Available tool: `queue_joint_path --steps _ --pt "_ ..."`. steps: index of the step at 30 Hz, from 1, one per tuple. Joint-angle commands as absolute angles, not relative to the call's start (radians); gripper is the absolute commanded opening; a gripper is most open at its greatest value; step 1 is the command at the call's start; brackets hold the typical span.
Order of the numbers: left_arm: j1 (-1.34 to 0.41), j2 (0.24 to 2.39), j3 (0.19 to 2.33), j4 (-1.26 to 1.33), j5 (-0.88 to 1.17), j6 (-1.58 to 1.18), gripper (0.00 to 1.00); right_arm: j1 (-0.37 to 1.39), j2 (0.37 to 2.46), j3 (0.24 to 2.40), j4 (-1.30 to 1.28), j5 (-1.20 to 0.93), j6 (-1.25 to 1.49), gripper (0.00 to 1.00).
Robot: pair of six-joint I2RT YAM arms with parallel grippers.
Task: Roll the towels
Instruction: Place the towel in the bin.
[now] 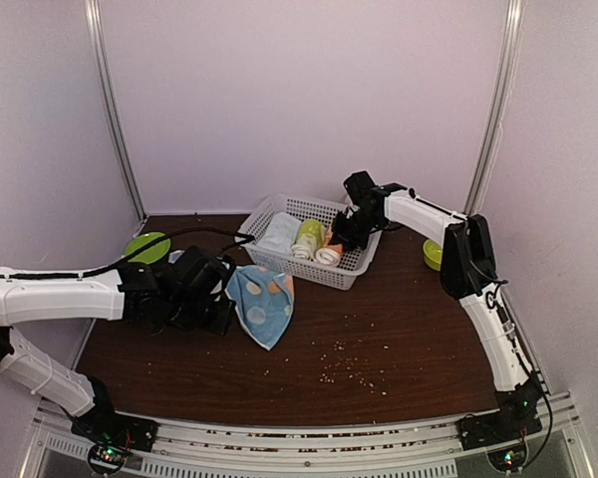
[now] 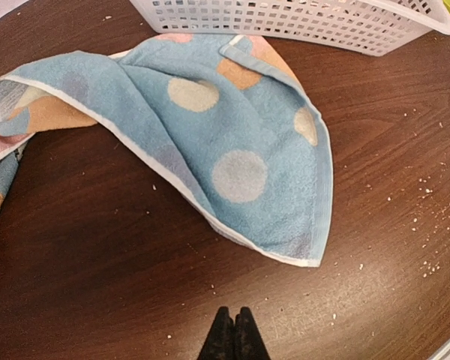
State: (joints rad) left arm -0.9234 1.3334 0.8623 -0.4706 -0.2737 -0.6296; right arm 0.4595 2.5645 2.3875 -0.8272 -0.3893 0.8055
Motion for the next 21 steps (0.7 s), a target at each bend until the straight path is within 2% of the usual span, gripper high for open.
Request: queue_joint_path --steps 1,6,12,13,14,21 --pt "-0.917 1.335 0.877 -0.436 -0.262 -0.642 0.00 0.453 2.572 2.425 -0.847 -0.403 0.792 0.32" --pt "-0.918 1.335 0.876 -0.436 -0.261 -0.643 0.00 0.451 2.557 2.425 -0.844 -0.401 0.792 0.47" --pt "-0.917 1.333 0.879 -0.436 -0.257 -0.644 0.00 0.449 2.513 2.423 -0.856 -0.387 0.793 0.57" --pt "-0.917 1.333 0.879 -0.435 -0.257 -0.645 0.00 0.449 2.503 2.419 -0.853 -0.386 0.793 0.71" --pt "-0.917 1.333 0.879 -0.434 -0.258 -0.645 0.00 0.449 2.492 2.416 -0.852 -0.383 0.793 0.74" --pt "-0.917 1.332 0.881 -0.431 -0.255 -0.643 0.00 0.449 2.448 2.405 -0.858 -0.367 0.789 0.76"
